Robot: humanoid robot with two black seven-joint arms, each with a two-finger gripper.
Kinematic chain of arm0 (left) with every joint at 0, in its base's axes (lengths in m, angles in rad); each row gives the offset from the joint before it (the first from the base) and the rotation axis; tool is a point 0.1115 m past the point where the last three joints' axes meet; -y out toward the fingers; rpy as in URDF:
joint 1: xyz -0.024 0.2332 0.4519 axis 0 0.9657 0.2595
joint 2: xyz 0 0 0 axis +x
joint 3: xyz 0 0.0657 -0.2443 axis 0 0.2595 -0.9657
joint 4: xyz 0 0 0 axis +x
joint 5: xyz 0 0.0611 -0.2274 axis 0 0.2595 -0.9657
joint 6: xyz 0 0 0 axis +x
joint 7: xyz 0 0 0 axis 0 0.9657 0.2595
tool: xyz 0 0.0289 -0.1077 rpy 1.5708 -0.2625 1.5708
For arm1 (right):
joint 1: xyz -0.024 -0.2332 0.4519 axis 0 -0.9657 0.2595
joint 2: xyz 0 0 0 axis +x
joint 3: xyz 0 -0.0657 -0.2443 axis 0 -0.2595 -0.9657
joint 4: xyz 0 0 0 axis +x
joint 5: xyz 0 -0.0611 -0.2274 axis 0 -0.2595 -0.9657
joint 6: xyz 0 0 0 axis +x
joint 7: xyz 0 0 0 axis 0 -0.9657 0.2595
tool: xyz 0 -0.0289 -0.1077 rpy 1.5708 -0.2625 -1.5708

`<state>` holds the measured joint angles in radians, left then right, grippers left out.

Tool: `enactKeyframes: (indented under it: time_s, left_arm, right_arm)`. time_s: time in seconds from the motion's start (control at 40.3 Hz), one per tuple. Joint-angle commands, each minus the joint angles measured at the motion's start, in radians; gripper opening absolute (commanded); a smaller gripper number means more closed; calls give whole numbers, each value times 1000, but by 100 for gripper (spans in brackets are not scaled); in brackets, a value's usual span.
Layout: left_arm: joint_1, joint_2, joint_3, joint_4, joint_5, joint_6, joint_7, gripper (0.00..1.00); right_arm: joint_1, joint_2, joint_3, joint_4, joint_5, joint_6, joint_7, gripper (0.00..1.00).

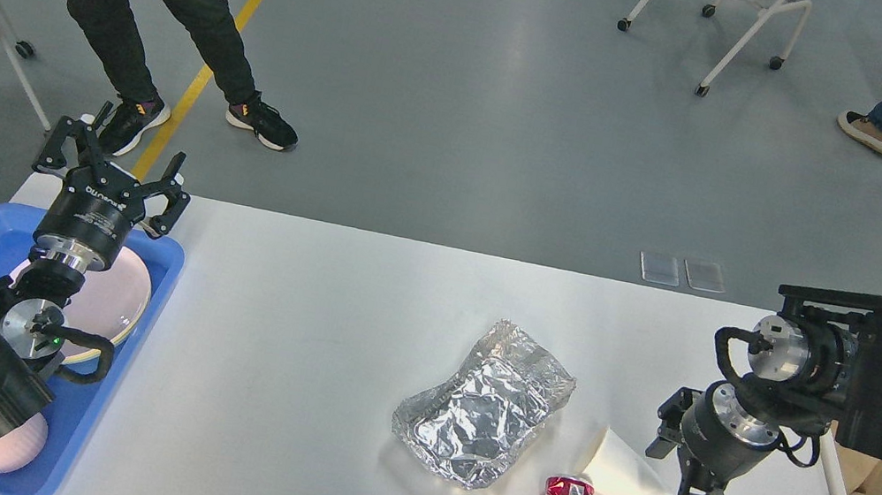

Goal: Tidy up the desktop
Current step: 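Close the right gripper on the white paper cup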

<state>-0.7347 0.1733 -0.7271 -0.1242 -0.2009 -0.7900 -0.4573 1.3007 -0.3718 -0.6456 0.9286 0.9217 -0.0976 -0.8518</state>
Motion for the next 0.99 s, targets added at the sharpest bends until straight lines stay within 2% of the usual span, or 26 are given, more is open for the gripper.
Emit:
enactKeyframes:
  time_s: [0.0, 0.422, 0.596, 0.919, 0.969]
  left_arm:
    - [0, 0, 0, 0, 0, 0, 0, 96]
    - [0, 0, 0, 0, 0, 0, 0, 96]
    - [0, 0, 0, 0, 0, 0, 0, 96]
    - [0, 0, 0, 0, 0, 0, 0, 96]
    - [0, 0, 0, 0, 0, 0, 0, 96]
  right_arm:
    - [-15, 28, 20, -50, -67, -4, 13, 100]
    - [-61, 73, 86, -85, -139, -13, 19, 100]
    - [-106, 91, 119, -142, -167, -17, 45, 98]
    - [-159, 152, 138, -237, -190, -14, 63, 98]
    - [-163, 152, 138, -238, -192, -13, 63, 95]
